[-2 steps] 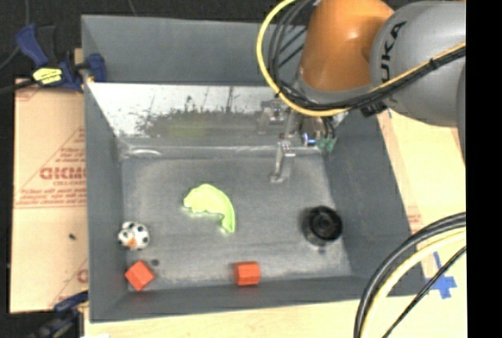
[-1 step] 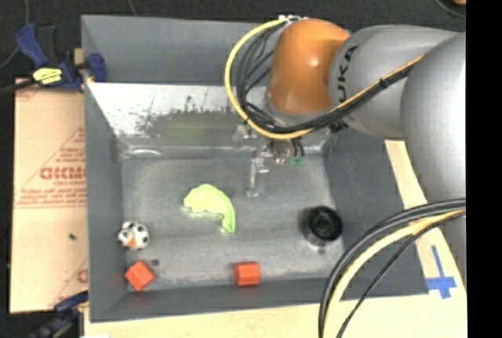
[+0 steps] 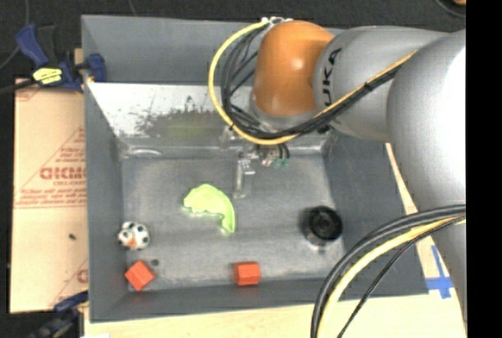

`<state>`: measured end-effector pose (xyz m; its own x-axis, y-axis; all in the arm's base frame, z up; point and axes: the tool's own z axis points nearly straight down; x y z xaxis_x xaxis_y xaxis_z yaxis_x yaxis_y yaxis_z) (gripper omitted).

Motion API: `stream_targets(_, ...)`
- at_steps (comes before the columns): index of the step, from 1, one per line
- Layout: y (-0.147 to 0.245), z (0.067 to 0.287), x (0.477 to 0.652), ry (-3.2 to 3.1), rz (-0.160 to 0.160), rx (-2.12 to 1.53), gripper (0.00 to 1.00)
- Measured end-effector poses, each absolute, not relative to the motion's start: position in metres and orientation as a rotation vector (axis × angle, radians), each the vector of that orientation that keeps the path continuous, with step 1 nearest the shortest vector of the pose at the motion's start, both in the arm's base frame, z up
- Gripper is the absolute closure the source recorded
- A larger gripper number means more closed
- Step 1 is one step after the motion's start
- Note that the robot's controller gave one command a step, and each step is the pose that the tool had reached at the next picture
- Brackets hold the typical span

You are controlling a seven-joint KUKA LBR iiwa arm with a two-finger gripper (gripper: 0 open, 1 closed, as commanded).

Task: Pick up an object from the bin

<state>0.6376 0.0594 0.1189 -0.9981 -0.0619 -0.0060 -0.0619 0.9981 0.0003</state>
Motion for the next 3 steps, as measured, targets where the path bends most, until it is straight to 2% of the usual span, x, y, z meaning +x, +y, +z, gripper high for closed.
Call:
stream_targets(1,0.068,0.075,0.616,3.119,-0.002,-0.309,0.00)
stream_targets(2,0.068,0.072,0.606,3.129,0.001,0.174,1.00)
stream_targets(3,0.068,0.072,0.606,3.129,0.001,0.174,1.00)
